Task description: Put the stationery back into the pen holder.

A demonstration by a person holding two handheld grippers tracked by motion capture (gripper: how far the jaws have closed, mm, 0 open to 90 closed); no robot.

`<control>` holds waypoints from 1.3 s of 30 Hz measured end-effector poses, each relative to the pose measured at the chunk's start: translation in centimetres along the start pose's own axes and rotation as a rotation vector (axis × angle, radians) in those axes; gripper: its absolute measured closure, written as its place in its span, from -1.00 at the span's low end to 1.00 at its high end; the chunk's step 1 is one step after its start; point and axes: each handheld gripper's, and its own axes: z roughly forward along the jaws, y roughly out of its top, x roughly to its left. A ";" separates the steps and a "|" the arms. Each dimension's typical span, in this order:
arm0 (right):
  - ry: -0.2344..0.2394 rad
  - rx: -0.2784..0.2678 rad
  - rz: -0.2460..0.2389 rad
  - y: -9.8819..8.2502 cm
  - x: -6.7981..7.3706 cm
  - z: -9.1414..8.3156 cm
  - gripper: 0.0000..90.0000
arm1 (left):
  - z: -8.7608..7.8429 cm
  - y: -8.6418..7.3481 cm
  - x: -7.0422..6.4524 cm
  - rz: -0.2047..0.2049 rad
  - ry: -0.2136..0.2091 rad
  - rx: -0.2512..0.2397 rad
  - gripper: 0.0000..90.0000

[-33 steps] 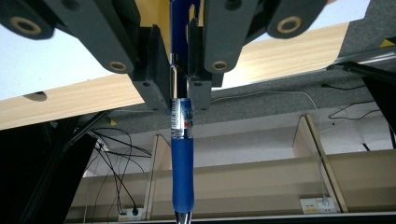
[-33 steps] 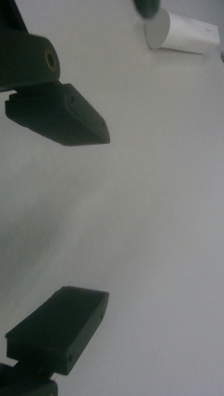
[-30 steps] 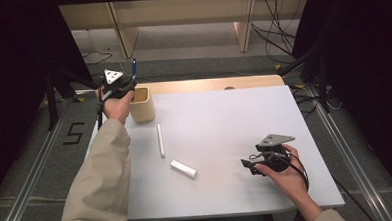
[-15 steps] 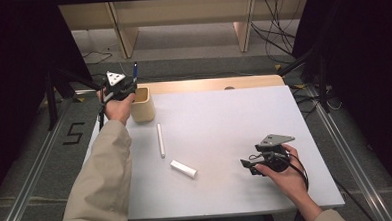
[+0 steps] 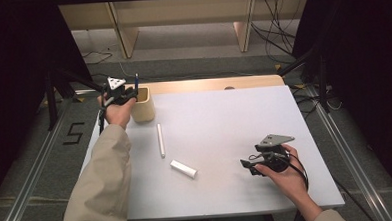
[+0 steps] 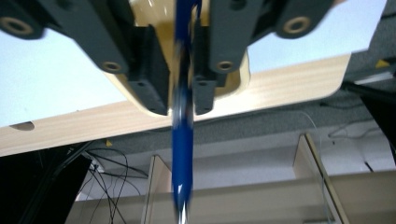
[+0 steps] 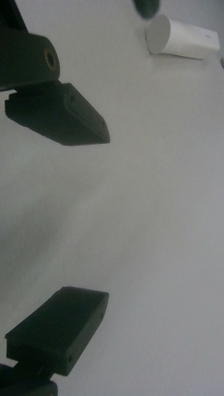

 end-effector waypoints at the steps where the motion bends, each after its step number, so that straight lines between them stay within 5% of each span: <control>1: 0.000 0.001 0.000 0.0 0.0 0.0 -0.55 | -0.2 0.1 -0.1 0.002 0.010 0.003 0.50; 12: -0.002 -0.001 -0.003 0.0 0.1 0.0 -0.55 | -3.7 0.8 -2.4 0.005 -0.023 0.056 -0.10; 18: -0.004 -0.002 -0.001 0.1 0.2 0.0 -0.55 | -5.4 0.2 -3.2 0.007 -0.023 0.098 -0.21; 33: -0.005 0.001 -0.002 0.0 0.2 0.0 -0.55 | -7.1 -3.5 -5.3 0.055 -0.111 0.139 0.34; 39: -0.004 0.001 -0.002 0.0 0.2 0.0 -0.55 | -7.4 -4.8 -6.3 0.031 -0.169 0.159 0.73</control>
